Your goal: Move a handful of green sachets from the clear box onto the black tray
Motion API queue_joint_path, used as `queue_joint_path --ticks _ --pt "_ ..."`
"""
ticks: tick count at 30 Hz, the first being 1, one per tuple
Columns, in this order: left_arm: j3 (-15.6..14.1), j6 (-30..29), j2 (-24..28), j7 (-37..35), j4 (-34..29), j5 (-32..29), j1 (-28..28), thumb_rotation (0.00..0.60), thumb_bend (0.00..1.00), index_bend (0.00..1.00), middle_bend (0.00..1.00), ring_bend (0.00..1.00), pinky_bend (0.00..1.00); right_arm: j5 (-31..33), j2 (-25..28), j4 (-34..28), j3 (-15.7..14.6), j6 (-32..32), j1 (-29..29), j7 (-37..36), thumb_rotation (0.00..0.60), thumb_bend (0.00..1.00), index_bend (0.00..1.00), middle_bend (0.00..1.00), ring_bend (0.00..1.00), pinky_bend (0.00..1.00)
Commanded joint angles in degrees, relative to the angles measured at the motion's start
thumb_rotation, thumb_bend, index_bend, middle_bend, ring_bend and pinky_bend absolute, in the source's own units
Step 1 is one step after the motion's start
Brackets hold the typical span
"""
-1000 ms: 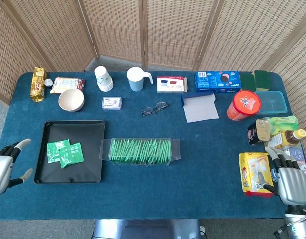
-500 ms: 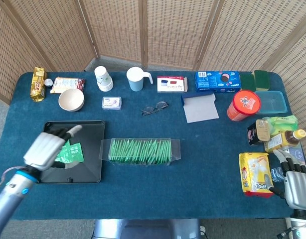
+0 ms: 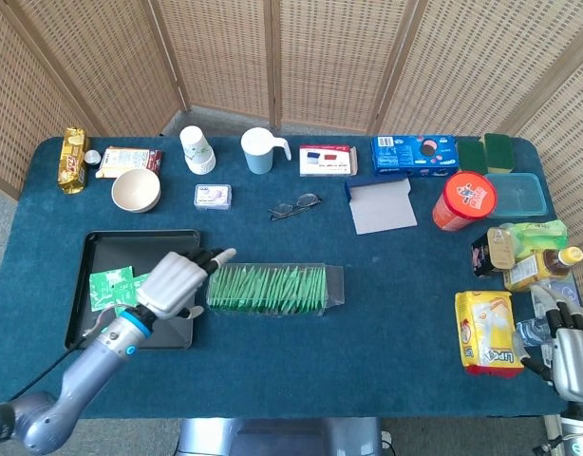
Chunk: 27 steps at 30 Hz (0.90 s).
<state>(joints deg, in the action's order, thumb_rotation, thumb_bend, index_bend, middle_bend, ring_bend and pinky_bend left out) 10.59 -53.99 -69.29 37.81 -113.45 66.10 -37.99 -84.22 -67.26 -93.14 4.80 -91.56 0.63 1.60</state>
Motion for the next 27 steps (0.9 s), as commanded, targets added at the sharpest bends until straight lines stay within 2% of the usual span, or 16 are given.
queue_joint_path --ticks 1,6,11,27 --pt "-0.5 -1.4 -3.7 5.1 1.3 -2.2 -2.3 0.6 0.12 0.05 0.15 0.23 0.4 0.1 0.0 0.3 0.0 0.1 0.1 -0.5 0.507 0.39 0.15 0.21 0.17 0.21" --pt "-1.3 -3.0 -7.3 9.1 1.7 -4.9 -4.2 0.6 0.12 0.05 0.15 0.22 0.4 0.2 0.0 0.9 0.0 0.0 0.4 -1.4 0.509 0.39 0.15 0.21 0.17 0.21" --pt "-1.1 -3.8 -10.1 9.9 2.5 -7.3 -5.6 0.6 0.12 0.05 0.15 0.23 0.4 0.3 0.0 1.4 0.1 -0.2 0.7 -2.2 0.508 0.39 0.15 0.21 0.17 0.21" --pt "1.5 -5.9 -16.1 11.5 4.7 -13.3 -11.5 0.6 0.12 0.05 0.15 0.23 0.4 0.7 0.1 3.2 0.2 -2.0 2.6 -5.8 0.509 0.39 0.15 0.21 0.17 0.21"
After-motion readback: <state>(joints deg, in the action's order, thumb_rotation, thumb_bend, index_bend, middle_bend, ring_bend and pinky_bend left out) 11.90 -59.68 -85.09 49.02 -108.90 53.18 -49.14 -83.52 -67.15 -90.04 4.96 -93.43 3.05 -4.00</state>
